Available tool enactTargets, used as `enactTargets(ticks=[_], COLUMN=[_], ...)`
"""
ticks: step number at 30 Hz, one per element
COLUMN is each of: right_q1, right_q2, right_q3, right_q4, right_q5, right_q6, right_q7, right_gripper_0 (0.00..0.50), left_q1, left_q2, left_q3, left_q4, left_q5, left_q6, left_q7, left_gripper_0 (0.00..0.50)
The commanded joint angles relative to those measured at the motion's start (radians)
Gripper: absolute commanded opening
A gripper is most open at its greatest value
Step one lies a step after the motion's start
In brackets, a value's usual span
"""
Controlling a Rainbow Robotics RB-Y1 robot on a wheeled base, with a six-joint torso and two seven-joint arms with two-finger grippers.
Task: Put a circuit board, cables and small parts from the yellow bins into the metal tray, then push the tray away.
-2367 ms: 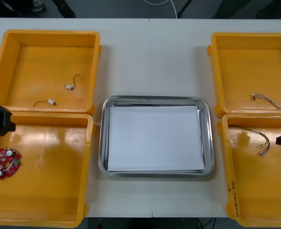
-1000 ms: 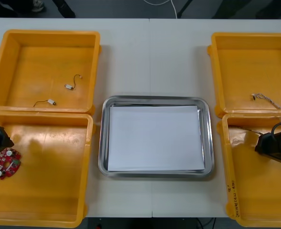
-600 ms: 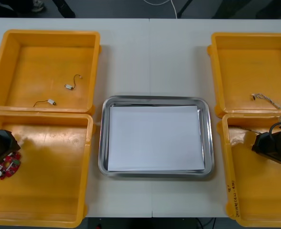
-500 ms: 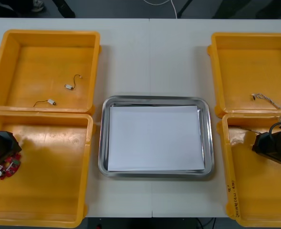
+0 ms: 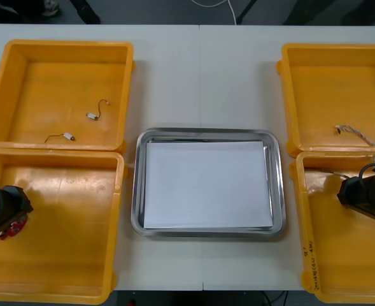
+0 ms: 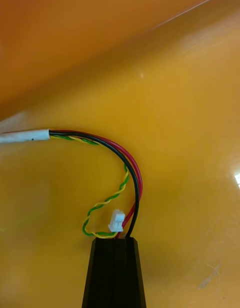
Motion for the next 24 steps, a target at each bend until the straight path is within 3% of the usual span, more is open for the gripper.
enactTargets(ticks=[1,13,24], right_q1=[-0.032,-0.067,0.003], right_q2=[0.015,0.015,0.009], right_q3=[-0.026,-0.093,-0.133], right_q4=[-0.006,-0.07,-0.17], right_q5=[-0.014,-0.031,-0.055], right_q6=[0.017,0.192,0.208], right_q7=[-0.019,-0.013,-0.013], right_gripper_0=[0.0,0.0,0.0], left_q1=[0.024,0.024,0.024], left_q2=[-0.011,-0.011,-0.011], left_q3=[-0.024,-0.038,-0.049], left_q4=[0.009,0.029,0.029], left_q5=[-0.018,-0.028,-0.041], left_q6=[-0.028,-0.058,-0.061], left_q7=[0.049,0.035,0.032], left_gripper_0=[0.5,0.5,0.5])
